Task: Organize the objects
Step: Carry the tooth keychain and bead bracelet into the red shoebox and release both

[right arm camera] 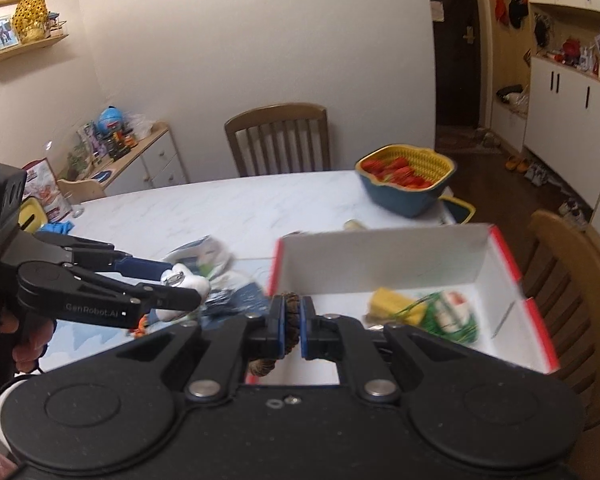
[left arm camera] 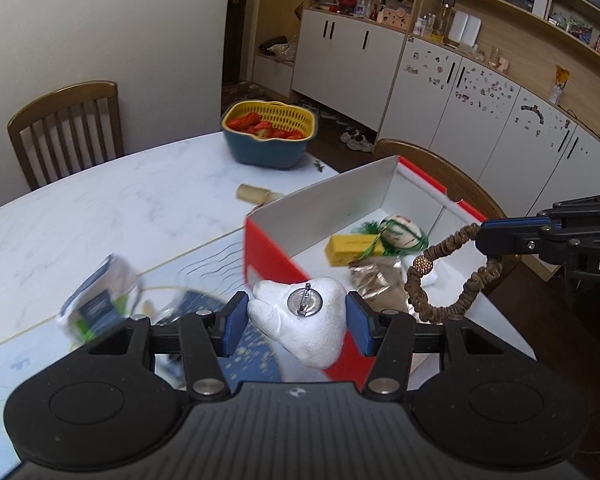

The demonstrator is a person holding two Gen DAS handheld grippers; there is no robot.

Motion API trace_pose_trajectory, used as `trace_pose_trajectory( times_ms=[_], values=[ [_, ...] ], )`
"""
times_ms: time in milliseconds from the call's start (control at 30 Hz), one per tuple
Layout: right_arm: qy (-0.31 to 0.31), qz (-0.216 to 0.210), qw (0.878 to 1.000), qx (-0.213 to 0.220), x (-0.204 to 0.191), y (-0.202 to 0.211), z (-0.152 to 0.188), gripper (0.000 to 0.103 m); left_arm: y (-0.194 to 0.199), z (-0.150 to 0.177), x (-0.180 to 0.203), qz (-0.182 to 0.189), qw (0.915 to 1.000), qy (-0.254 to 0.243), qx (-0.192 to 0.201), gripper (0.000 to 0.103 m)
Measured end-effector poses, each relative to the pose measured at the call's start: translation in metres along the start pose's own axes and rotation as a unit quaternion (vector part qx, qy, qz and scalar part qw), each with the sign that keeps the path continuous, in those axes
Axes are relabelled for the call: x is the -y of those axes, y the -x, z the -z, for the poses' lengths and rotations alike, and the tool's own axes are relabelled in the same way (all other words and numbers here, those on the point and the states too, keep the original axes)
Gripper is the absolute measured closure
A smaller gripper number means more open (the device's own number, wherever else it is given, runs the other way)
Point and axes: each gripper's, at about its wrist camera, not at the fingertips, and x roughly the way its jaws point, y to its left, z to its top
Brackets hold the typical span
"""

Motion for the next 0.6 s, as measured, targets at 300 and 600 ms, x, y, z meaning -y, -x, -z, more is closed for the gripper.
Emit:
trace_pose_trajectory(
  times_ms=[300, 600],
  values=[
    [0.003, 0.012, 1.0, -0.008, 0.051, -0.007, 0.001, 0.098, -0.045, -0.024, 0.047, -0.019, 0.9996, -0.02, -0.011, 0.051],
    [0.02, -0.002, 0.999, -0.035, 0.082, -0.027, 0.008, 0.098, -0.098, -0.032, 0.076, -0.07, 0.9967, -0.021, -0.034, 0.051]
  ],
)
